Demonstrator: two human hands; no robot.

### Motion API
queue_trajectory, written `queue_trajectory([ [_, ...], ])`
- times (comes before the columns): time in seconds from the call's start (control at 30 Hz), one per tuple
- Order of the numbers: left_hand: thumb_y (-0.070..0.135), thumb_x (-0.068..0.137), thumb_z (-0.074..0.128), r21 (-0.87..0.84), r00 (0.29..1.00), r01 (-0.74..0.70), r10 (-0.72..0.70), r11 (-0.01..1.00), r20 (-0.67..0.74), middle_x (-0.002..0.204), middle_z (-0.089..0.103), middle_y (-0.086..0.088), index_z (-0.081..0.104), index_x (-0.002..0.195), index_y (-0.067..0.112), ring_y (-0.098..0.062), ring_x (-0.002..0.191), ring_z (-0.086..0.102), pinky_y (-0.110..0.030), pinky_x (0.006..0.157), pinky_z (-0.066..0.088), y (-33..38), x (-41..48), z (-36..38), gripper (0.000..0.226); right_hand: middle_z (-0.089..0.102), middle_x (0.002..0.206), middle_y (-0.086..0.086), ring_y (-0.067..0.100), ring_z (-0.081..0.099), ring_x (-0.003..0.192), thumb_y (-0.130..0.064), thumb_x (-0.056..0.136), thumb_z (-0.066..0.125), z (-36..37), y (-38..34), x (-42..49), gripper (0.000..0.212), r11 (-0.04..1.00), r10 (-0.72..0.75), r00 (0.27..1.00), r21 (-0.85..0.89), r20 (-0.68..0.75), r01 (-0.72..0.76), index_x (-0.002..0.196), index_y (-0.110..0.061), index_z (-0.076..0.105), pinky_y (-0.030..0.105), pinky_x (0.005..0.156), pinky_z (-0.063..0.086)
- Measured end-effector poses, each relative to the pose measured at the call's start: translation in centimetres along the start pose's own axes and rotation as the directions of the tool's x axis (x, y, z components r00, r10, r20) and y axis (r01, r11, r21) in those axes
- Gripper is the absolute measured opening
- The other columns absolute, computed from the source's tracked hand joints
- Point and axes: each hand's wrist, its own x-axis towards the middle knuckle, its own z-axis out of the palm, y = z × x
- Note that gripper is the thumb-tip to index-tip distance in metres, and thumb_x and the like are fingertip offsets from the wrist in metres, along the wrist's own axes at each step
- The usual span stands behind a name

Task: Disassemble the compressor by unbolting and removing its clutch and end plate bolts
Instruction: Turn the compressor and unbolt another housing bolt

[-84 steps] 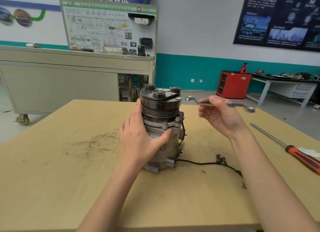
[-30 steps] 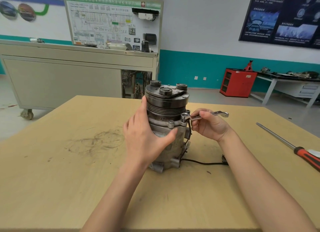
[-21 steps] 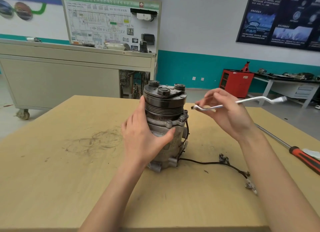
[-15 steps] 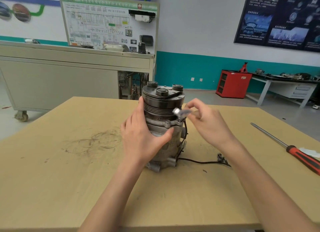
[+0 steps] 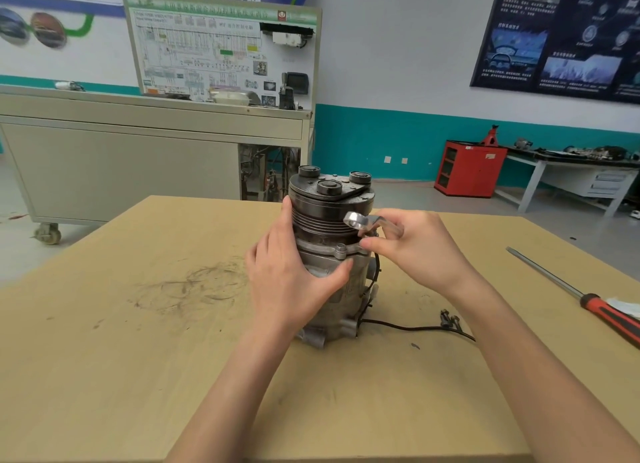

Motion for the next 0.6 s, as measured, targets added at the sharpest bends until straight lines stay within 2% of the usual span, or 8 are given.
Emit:
queue_trajectory([
  [0.17,0.073,0.064,0.047,0.008,1.000,0.005,-0.005,1.000,0.006,0.138,0.054,-0.005,0.030,0.149,0.007,-0.025,0.123,0.053,-0.041,0.097,0.035,0.0,0.0,-0.1,0.109,0.048,0.044,-0.031,-0.010,0.047,0.050,-0.021,0.084,0.070,-0.1,-0.1,-0.1,0.006,1.000,-0.016,1.000,0.010,0.023,0.016,0.087,-0.016,0.071,0.006,0.049,0.033],
  [0.27,0.074,0.065,0.047,0.013,1.000,0.003,-0.003,1.000,0.016,0.140,0.053,-0.005,0.027,0.150,0.008,-0.025,0.125,0.051,-0.041,0.099,0.033,0.0,-0.1,-0.1,0.110,0.047,0.045,-0.012,0.000,0.042,0.045,-0.044,0.089,0.051,-1.0,-0.6,-0.3,0.027,0.954,0.052,0.987,0.301,-0.153,-0.003,0.080,-0.024,0.067,0.012,0.047,0.031],
  [0.33,0.073,0.064,0.046,0.014,1.000,0.009,-0.010,1.000,0.016,0.140,0.052,-0.005,0.026,0.151,0.009,-0.024,0.126,0.050,-0.042,0.100,0.033,0.0,0.0,-0.1,0.110,0.050,0.062,-0.006,-0.001,0.045,0.056,-0.047,0.096,0.034,-2.3,-0.9,-0.3,0.042,0.915,0.051,0.952,0.395,-0.301,0.076,0.082,-0.024,0.066,0.013,0.055,0.036],
  [0.4,0.073,0.064,0.047,0.015,1.000,0.014,-0.014,1.000,0.017,0.139,0.053,-0.004,0.026,0.151,0.010,-0.024,0.125,0.050,-0.042,0.100,0.033,-0.1,0.0,-0.1,0.110,0.059,0.076,-0.002,-0.005,0.054,0.072,-0.047,0.100,0.028,-3.1,-0.9,-0.8,0.051,0.953,-0.061,0.921,0.252,-0.386,0.169,0.084,-0.017,0.066,0.008,0.064,0.040],
  [0.47,0.073,0.064,0.047,0.014,1.000,0.014,-0.014,1.000,0.020,0.138,0.054,-0.004,0.025,0.151,0.010,-0.025,0.124,0.051,-0.041,0.100,0.033,-0.1,-0.1,0.0,0.110,0.060,0.061,0.005,0.002,0.057,0.059,-0.059,0.095,0.024,-3.1,-1.1,-1.8,0.073,0.971,-0.134,0.914,0.134,-0.384,0.198,0.074,-0.003,0.066,0.011,0.055,0.041],
  [0.5,0.072,0.064,0.047,0.014,1.000,0.015,-0.015,1.000,0.019,0.137,0.054,-0.004,0.025,0.151,0.010,-0.025,0.123,0.051,-0.041,0.100,0.033,-0.1,-0.1,0.0,0.110,0.057,0.051,0.008,0.008,0.055,0.049,-0.062,0.093,0.026,-2.8,-1.2,-2.3,0.078,0.973,-0.170,0.907,0.082,-0.384,0.217,0.068,0.002,0.064,0.017,0.049,0.041],
  [0.57,0.072,0.064,0.047,0.013,1.000,0.015,-0.016,1.000,0.020,0.137,0.054,-0.004,0.025,0.151,0.010,-0.025,0.123,0.052,-0.041,0.100,0.033,-0.1,-0.1,0.0,0.110,0.056,0.047,0.009,0.017,0.052,0.041,-0.050,0.095,0.040,-1.9,-1.4,-3.2,0.065,0.958,-0.281,0.872,-0.059,-0.402,0.282,0.064,0.003,0.063,0.032,0.045,0.042],
  [0.6,0.072,0.064,0.048,0.012,1.000,0.015,-0.015,1.000,0.019,0.137,0.054,-0.004,0.025,0.151,0.010,-0.025,0.123,0.052,-0.041,0.099,0.033,-0.1,-0.1,0.0,0.110,0.059,0.050,0.008,0.020,0.054,0.041,-0.039,0.095,0.048,-1.4,-1.3,-3.4,0.053,0.938,-0.345,0.847,-0.128,-0.405,0.321,0.067,0.002,0.066,0.032,0.044,0.042],
])
